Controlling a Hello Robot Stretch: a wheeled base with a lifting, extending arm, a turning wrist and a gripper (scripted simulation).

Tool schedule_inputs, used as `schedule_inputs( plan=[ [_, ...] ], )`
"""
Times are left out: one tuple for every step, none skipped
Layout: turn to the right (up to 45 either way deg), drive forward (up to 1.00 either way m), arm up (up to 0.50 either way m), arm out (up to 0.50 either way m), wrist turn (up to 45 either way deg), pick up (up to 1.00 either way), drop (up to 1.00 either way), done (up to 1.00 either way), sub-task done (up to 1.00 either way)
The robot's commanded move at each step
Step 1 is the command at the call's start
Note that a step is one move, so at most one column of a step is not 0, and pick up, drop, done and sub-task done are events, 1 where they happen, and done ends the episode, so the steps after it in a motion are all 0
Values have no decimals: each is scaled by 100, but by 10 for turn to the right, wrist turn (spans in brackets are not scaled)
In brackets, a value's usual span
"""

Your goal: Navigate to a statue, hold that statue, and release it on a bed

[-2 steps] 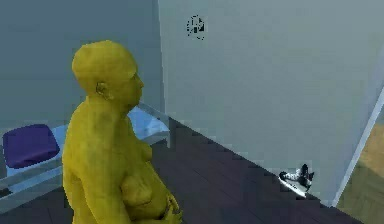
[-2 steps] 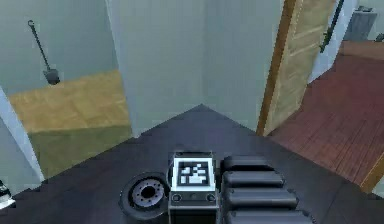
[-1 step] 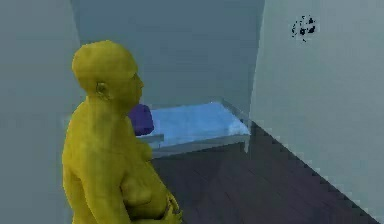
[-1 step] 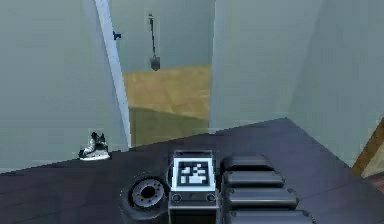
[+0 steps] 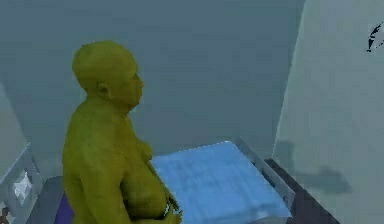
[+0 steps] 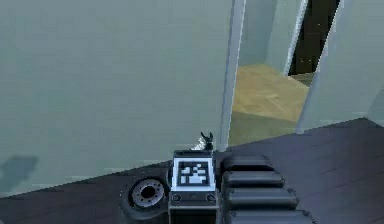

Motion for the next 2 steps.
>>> schedule_inputs(
  plan=[
    [30,0,0,0,0,0,0,0,0],
    [0,40,0,0,0,0,0,0,0]
  ],
)
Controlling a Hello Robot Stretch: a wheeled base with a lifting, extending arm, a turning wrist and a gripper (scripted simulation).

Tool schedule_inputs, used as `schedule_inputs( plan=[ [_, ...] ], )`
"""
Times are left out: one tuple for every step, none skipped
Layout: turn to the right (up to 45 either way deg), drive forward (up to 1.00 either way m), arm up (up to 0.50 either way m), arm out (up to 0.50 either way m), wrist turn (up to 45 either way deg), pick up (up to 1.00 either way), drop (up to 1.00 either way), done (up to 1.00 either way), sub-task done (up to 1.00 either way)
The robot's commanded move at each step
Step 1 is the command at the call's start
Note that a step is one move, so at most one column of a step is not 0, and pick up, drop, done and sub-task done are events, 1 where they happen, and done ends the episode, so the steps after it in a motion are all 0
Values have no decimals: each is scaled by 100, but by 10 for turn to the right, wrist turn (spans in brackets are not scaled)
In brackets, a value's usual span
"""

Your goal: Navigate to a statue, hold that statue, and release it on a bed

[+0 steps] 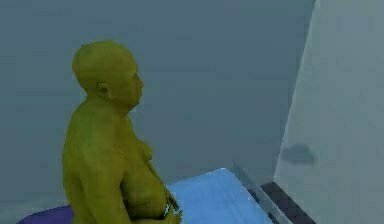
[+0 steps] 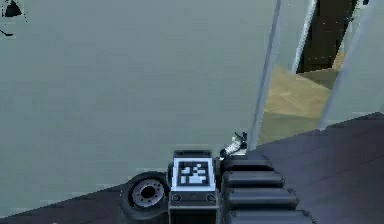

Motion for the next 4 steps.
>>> schedule_inputs(
  plan=[
    [-270,0,0,0,0,0,0,0,0],
    [90,0,0,0,0,0,0,0,0],
    [-30,0,0,0,0,0,0,0,0],
    [-330,0,0,0,0,0,0,0,0]
  ],
)
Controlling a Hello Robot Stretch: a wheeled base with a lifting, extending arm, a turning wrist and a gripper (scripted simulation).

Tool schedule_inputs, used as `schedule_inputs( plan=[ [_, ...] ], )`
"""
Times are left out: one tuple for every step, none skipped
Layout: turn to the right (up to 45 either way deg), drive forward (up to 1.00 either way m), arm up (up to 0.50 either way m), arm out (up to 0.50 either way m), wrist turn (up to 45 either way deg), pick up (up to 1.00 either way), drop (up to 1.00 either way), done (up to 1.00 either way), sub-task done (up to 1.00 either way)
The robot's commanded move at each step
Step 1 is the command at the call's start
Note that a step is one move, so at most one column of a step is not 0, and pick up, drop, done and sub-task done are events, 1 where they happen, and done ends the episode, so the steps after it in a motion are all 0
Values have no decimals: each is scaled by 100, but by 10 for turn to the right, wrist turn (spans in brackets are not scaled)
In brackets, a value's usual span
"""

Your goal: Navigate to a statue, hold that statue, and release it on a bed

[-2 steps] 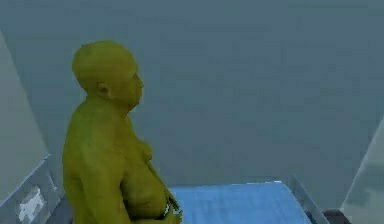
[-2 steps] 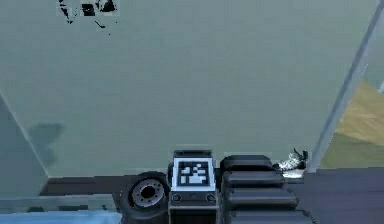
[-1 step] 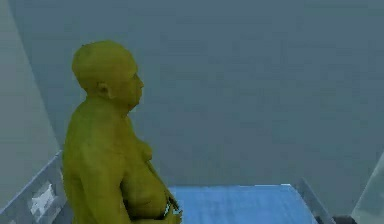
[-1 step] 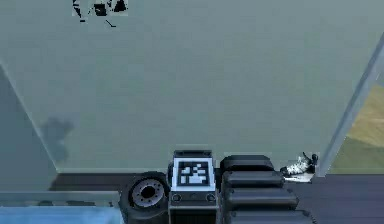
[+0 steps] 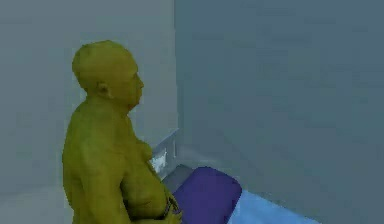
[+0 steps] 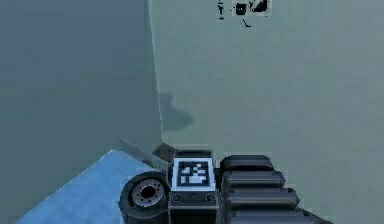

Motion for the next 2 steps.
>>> schedule_inputs(
  plan=[
    [0,15,0,0,0,0,0,0,0],
    [450,0,0,0,0,0,0,0,0]
  ],
)
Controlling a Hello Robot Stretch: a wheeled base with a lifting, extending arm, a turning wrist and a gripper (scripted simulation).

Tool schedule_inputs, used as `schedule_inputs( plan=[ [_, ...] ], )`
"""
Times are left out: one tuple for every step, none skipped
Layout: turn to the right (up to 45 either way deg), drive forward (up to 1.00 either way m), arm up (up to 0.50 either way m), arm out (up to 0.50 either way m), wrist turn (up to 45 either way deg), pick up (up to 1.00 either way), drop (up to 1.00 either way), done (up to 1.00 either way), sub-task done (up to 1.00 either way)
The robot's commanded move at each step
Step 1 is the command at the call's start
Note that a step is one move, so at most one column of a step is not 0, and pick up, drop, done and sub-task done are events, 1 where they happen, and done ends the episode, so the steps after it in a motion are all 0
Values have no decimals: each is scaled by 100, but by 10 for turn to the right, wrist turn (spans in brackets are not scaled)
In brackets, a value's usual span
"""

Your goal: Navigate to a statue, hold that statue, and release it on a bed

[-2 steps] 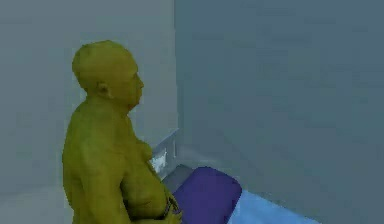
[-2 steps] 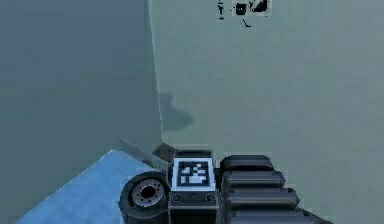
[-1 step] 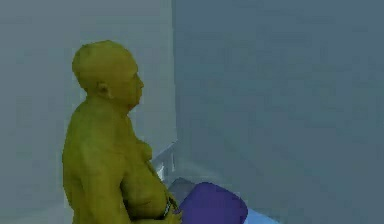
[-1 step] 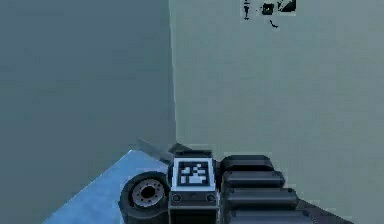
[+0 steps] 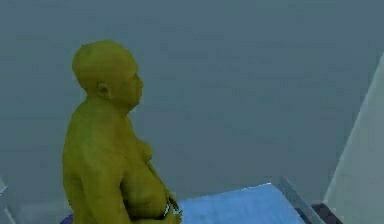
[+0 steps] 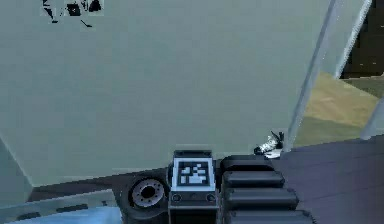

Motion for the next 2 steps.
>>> schedule_inputs(
  plan=[
    [300,0,0,0,0,0,0,0,0],
    [30,0,0,0,0,0,0,0,0]
  ],
)
